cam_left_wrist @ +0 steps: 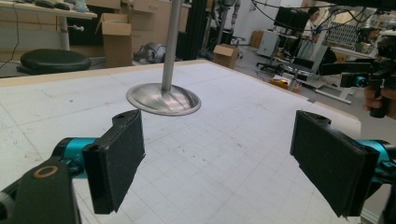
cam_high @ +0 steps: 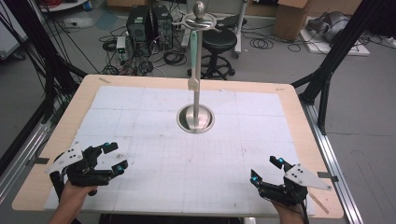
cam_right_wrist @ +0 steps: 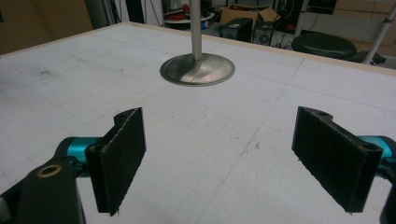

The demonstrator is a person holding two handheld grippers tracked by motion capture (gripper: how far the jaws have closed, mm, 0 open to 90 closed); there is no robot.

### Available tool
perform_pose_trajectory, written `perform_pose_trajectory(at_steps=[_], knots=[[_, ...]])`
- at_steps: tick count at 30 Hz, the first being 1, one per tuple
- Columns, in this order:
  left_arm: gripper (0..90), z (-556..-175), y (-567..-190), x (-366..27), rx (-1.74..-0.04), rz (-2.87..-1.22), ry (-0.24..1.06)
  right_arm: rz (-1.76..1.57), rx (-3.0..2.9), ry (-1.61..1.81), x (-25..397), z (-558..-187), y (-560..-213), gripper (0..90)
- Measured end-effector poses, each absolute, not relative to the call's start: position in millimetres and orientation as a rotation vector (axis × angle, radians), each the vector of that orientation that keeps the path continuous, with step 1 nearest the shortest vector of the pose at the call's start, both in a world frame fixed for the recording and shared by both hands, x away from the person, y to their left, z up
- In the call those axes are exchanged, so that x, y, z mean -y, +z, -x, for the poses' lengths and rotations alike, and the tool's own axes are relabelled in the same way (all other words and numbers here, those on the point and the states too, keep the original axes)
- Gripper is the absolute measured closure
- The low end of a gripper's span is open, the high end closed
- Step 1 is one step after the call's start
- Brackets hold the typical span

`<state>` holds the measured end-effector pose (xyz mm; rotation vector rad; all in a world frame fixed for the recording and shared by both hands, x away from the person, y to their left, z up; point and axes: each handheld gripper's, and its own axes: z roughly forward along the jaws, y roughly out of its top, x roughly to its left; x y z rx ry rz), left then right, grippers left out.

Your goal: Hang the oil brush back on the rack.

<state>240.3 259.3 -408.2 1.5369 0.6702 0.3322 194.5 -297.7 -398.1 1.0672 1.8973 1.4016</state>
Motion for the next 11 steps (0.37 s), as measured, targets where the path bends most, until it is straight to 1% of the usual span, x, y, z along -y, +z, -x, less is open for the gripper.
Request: perform_pose_trajectory(at_steps=[11], knots=[[18.0,-241.5,-408.8,-260.0,-0.689,-1.529,0.324,-1.081,-1.880,1.410,302.4,-194.1,-397.9,16.6]])
